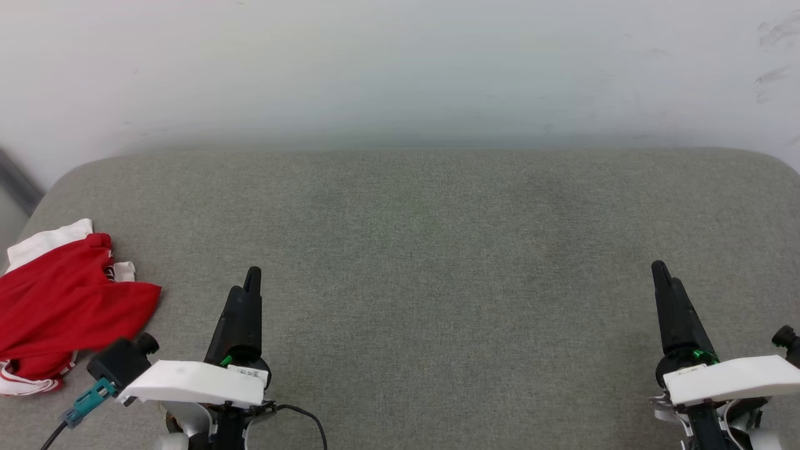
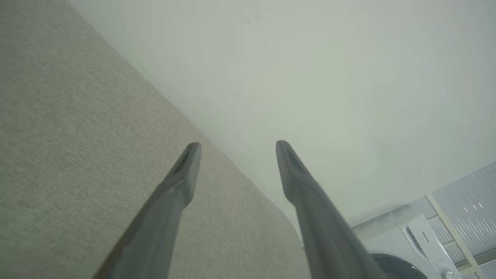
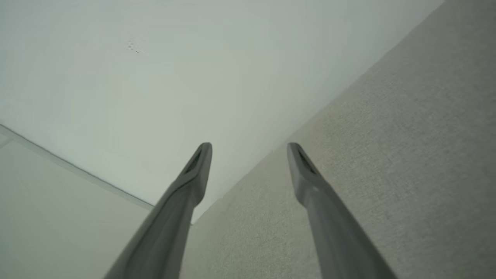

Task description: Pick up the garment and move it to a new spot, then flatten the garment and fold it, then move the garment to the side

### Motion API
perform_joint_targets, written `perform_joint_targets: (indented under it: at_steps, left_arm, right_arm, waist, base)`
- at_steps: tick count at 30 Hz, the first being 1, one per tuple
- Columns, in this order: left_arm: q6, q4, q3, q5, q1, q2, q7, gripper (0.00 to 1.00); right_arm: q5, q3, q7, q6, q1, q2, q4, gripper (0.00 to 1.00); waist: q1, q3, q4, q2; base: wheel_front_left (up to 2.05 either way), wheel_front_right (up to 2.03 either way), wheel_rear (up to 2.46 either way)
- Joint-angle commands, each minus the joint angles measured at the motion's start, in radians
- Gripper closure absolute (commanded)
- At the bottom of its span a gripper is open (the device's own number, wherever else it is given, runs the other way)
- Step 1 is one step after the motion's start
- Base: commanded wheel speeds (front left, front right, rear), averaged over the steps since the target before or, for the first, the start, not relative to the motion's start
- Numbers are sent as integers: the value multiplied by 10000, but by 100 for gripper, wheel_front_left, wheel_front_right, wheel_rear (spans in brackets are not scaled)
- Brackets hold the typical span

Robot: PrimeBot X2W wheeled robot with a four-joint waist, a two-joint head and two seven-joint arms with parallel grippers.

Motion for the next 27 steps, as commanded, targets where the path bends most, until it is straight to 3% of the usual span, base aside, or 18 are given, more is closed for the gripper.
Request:
perform_joint_targets:
  at_steps: [1,14,27]
  left_arm:
    - [-22,-206,-92,656,-170,29,-129,0]
    - [-28,-295,-287,3229,-58,142,-545,0]
    - [-32,-181,-257,4777,16,131,-888,0]
  right_arm:
    - [-803,27,-126,0,-56,-62,-245,0]
    - [-3481,159,-176,0,-17,-65,-599,0]
    - [-5306,277,79,0,163,-110,-955,0]
  waist:
    - [0,-2,-4,0]
    - [0,13,-52,0]
    - [0,-13,-80,0]
  base:
    - [0,0,0]
    - [0,0,0]
    - [0,0,0]
